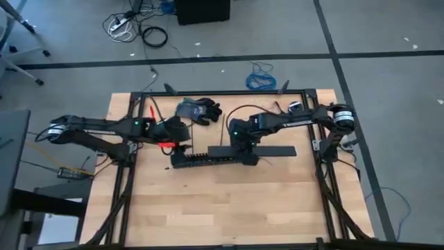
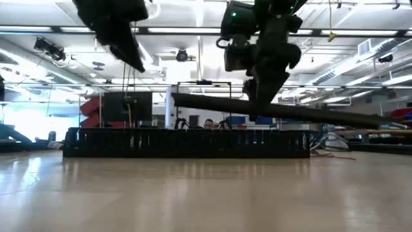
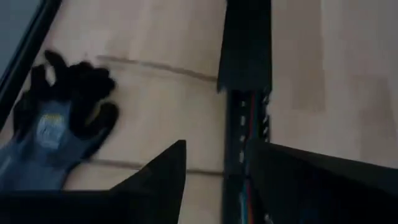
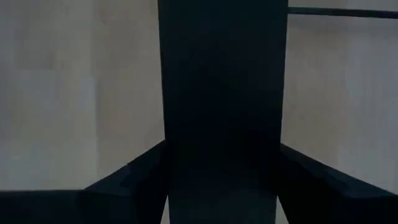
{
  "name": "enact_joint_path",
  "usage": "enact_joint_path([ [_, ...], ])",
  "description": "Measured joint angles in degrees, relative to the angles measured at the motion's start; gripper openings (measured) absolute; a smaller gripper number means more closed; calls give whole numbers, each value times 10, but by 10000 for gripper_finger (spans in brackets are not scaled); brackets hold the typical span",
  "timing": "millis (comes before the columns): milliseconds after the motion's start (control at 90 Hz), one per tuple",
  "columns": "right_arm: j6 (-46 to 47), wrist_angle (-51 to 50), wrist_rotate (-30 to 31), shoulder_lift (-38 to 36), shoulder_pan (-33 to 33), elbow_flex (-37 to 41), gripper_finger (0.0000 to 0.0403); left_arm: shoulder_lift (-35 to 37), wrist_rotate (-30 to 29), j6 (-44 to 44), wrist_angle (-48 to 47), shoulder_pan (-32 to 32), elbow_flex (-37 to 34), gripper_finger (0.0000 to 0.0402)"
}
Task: Ziptie cables
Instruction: Close the black cable duct cover
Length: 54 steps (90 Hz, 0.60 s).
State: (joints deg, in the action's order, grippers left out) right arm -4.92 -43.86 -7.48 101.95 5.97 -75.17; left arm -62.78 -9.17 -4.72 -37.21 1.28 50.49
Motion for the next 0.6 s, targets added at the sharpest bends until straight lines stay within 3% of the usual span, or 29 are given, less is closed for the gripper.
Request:
enact_joint_path([
  [222, -21, -22, -3, 45, -8, -59, 242, 41, -2, -2, 27, 23, -47, 163],
  [600, -40, -58, -9, 126, -33, -146, 242, 43, 9, 30, 39, 37, -50, 163],
])
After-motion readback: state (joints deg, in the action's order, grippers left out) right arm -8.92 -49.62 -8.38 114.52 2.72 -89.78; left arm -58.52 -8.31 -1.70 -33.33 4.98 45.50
